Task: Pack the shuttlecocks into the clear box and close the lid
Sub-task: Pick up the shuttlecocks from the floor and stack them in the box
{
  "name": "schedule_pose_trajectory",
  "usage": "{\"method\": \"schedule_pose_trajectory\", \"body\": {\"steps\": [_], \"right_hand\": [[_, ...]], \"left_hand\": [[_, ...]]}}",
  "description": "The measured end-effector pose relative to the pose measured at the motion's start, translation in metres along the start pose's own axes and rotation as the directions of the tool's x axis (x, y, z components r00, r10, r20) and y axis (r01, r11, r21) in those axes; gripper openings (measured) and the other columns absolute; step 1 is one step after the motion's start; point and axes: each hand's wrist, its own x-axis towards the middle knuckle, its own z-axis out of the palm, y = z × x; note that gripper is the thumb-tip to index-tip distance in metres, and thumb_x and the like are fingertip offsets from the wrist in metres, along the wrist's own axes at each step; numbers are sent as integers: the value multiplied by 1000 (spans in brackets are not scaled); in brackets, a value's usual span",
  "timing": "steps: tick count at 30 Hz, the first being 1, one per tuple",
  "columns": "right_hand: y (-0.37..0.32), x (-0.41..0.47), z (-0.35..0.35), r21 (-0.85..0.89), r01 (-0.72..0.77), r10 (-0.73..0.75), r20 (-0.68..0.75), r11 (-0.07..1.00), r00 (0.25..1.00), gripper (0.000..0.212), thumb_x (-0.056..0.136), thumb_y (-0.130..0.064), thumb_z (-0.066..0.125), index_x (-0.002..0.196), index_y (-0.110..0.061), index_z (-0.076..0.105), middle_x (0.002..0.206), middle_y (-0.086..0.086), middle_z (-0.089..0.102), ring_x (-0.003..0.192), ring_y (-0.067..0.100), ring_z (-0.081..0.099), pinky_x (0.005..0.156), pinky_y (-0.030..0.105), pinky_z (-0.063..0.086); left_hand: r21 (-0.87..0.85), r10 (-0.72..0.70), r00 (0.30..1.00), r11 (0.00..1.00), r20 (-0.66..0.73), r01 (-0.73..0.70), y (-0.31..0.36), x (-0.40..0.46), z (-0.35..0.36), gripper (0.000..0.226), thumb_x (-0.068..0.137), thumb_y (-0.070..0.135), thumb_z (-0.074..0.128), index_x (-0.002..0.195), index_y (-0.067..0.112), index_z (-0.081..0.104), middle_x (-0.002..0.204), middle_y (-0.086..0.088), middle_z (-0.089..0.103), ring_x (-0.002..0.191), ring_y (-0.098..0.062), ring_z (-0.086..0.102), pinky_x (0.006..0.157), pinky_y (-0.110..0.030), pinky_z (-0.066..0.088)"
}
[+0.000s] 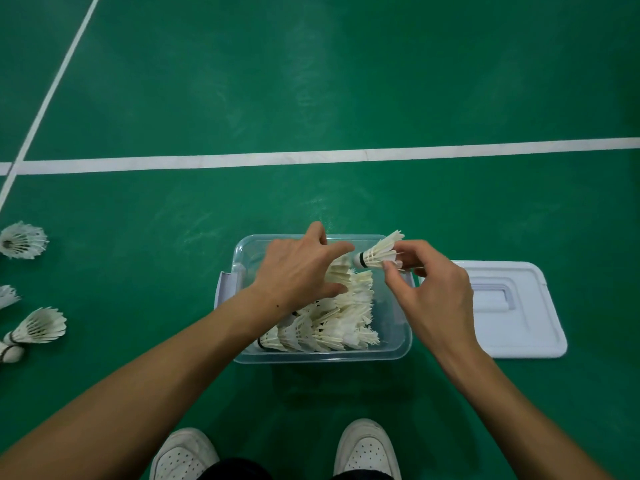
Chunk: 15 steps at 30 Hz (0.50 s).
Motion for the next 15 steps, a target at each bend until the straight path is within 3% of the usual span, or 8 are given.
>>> {"method": "schedule_pose_trajectory", "body": {"steps": [8, 12, 15], "right_hand": [[-3, 1, 19, -22, -24, 25, 70, 999, 997, 17, 92, -33, 77, 109, -34, 70, 96, -16, 76, 88, 9, 72, 75, 42, 60], [-8, 5, 30, 82, -44, 32, 145, 996, 989, 21, 92, -25, 79, 110, -30, 72, 87, -13, 74, 83, 8, 73, 77, 42, 63], [-9, 10, 38, 152, -126, 90, 224, 980, 970, 21, 92, -19, 80, 110, -25, 72, 83, -13, 72, 79, 6, 73, 81, 38, 63]], "left_hand": [[-4, 4, 998, 1000, -65, -5, -4, 0, 5, 61, 88, 65, 69, 142, 42, 50, 113, 3, 53, 72, -19, 60, 59, -32, 50], [-36, -12, 996, 999, -85, 9, -6, -1, 3, 56, 88, 62, 69, 137, 41, 52, 108, 5, 50, 70, -17, 54, 54, -29, 35], [-50, -12, 995, 999, -98, 8, -7, -2, 4, 54, 88, 61, 69, 136, 41, 54, 107, 6, 52, 71, -17, 54, 55, -28, 35]]}}
